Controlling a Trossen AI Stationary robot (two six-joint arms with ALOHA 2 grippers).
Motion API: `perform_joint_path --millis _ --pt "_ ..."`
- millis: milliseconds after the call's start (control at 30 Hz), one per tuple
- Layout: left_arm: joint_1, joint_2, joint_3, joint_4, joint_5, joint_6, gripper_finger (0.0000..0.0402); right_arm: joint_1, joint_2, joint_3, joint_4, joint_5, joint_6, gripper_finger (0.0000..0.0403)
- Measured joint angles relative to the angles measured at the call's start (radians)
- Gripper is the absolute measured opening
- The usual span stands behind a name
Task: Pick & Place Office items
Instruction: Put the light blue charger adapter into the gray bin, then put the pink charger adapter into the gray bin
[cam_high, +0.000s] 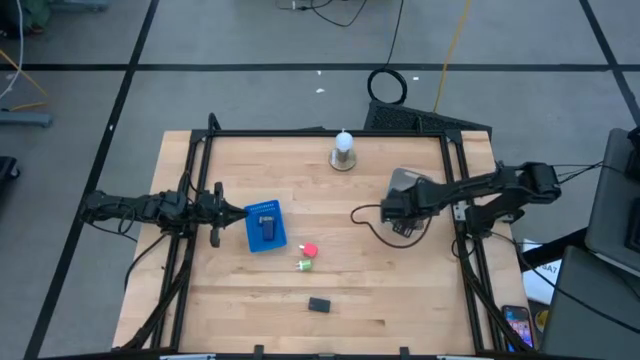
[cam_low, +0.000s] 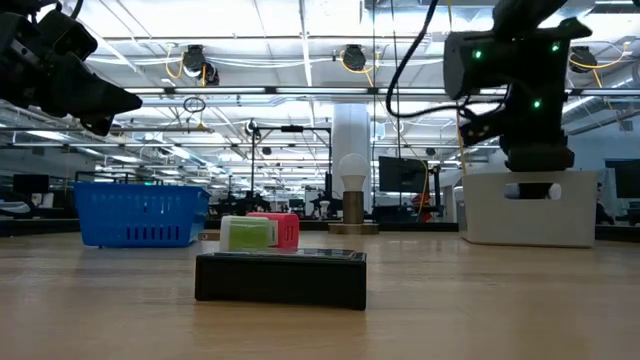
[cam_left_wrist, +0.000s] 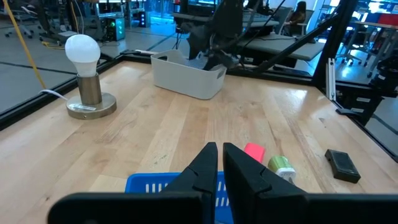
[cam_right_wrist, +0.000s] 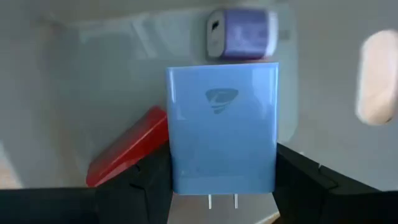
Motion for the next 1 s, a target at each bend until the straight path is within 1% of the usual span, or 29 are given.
perform_joint_path --millis 200,367,433,533,633,733,833,1000 --pt "0.000 0.000 0.000 0.000 0.000 0.000 0.0026 -0.023 0.065 0.004 0.018 -0.025 -0.049 0.0204" --pt "0.000 0.000 0.000 0.000 0.000 0.002 0.0026 -0.031 0.075 0.004 0.026 -0.037 -0.065 0.0206" --pt "0.000 0.000 0.000 0.000 0.000 0.001 0.0026 -0.034 0.070 0.003 0.030 -0.044 -0.065 0.0221" --pt "0.000 0.000 0.000 0.000 0.000 0.001 0.0026 -0.035 0.052 0.001 0.027 -0.047 -0.069 0.0261" --pt "0.000 0.000 0.000 0.000 0.000 0.001 0.0026 -0.035 0.023 -0.002 0.014 -0.053 -0.063 0.0292" --pt "0.000 0.000 0.000 0.000 0.000 0.001 0.0026 -0.034 -0.018 -0.003 0.004 -0.070 -0.060 0.0303" --pt "0.000 0.000 0.000 0.000 0.000 0.003 0.0026 -0.033 -0.078 -0.003 -0.015 -0.071 -0.054 0.0301" --pt "0.000 0.000 0.000 0.000 -0.002 0.011 0.0026 -0.033 -0.226 -0.003 -0.001 -0.045 -0.025 0.0280"
